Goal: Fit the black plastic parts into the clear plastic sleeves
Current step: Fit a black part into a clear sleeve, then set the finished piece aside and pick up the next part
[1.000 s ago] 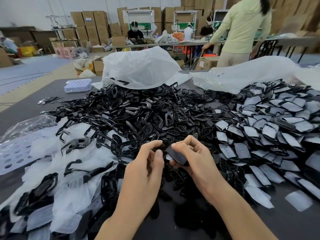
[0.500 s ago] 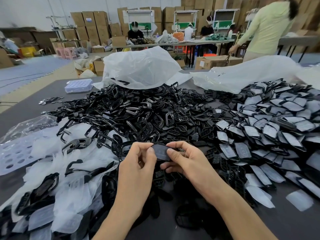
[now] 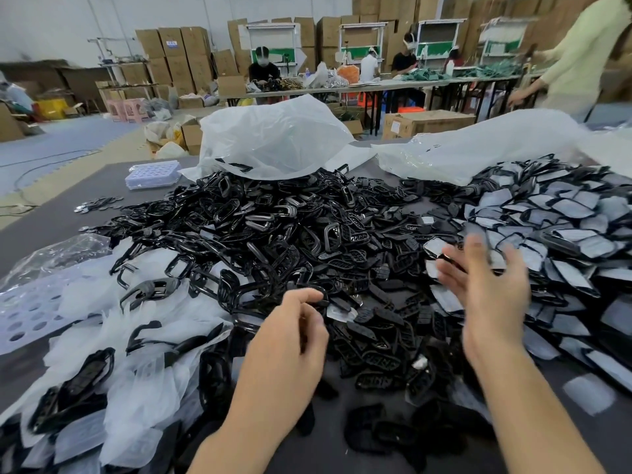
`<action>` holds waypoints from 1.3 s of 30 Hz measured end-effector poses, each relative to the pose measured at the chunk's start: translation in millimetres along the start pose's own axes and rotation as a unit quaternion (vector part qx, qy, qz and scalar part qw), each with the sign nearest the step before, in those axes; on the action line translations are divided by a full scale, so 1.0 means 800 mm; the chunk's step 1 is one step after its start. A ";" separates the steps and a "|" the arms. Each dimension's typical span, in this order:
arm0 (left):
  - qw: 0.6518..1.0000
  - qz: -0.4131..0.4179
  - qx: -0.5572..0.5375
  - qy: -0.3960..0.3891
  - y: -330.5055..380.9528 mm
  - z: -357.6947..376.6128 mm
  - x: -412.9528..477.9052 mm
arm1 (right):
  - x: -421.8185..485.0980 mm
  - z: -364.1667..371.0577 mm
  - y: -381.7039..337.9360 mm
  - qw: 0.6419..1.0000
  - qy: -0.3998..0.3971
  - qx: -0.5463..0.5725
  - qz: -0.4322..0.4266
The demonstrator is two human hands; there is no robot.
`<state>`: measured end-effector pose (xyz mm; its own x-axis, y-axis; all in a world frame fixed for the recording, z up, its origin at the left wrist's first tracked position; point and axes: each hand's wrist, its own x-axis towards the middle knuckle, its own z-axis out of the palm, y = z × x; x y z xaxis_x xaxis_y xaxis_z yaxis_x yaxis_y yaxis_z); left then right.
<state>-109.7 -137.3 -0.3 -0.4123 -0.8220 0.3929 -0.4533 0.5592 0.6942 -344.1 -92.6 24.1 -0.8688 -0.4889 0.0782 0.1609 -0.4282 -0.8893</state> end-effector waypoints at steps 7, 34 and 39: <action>0.960 0.142 0.223 -0.095 -0.007 0.021 -0.011 | -0.021 0.016 0.025 0.974 -0.103 -0.190 -0.075; 0.997 0.027 0.062 0.032 -0.022 0.006 0.017 | -0.067 0.036 0.058 0.738 -0.432 -0.474 -0.211; 0.997 -0.028 -0.043 0.063 -0.020 0.001 0.019 | -0.072 0.035 0.059 0.756 -0.454 -0.441 -0.168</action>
<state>-109.3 -158.5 -6.2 -0.2840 -0.8613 0.4214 -0.4002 0.5058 0.7642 -273.5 -106.4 -9.8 -0.0473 -0.9565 0.2880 -0.7201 -0.1672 -0.6734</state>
